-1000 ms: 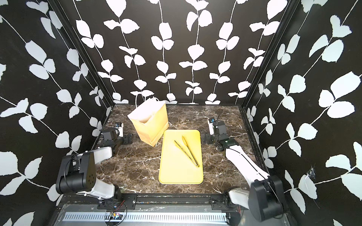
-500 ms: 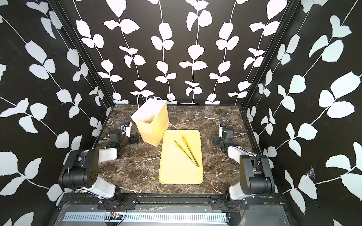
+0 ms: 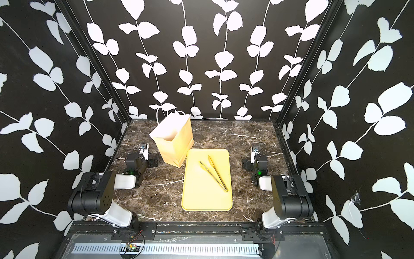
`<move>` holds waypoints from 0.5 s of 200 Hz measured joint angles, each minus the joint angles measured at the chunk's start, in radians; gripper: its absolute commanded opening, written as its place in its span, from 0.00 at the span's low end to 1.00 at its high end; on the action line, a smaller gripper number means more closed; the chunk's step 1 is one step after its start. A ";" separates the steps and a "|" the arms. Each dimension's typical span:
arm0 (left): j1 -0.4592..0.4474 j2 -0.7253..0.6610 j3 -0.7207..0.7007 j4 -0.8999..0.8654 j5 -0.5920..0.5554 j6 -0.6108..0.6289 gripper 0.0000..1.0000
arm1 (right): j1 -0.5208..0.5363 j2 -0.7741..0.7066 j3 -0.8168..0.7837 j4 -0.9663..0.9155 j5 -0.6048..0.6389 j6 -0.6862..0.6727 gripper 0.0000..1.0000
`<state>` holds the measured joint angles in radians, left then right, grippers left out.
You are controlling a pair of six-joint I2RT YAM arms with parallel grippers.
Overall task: Pack bread into a paper bag
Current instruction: Reset both arms
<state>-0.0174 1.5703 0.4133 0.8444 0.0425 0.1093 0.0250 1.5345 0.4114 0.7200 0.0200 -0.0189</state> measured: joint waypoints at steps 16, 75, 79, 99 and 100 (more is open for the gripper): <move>0.000 0.000 0.000 0.002 -0.003 0.000 0.99 | -0.001 0.000 0.000 0.032 0.008 0.000 0.99; 0.000 0.000 0.000 0.003 -0.008 0.000 0.99 | -0.001 0.000 0.000 0.063 0.019 0.000 0.99; 0.000 0.000 0.000 0.003 -0.008 0.000 0.98 | -0.001 0.000 0.000 0.063 0.019 0.000 0.99; 0.000 0.000 0.000 0.003 -0.008 0.000 0.98 | -0.001 0.000 0.000 0.066 0.020 0.000 1.00; 0.000 0.000 0.000 0.003 -0.008 0.000 0.98 | -0.001 0.000 0.000 0.067 0.020 0.000 1.00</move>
<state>-0.0174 1.5703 0.4133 0.8474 0.0345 0.1093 0.0238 1.5341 0.4114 0.7868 0.0402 -0.0189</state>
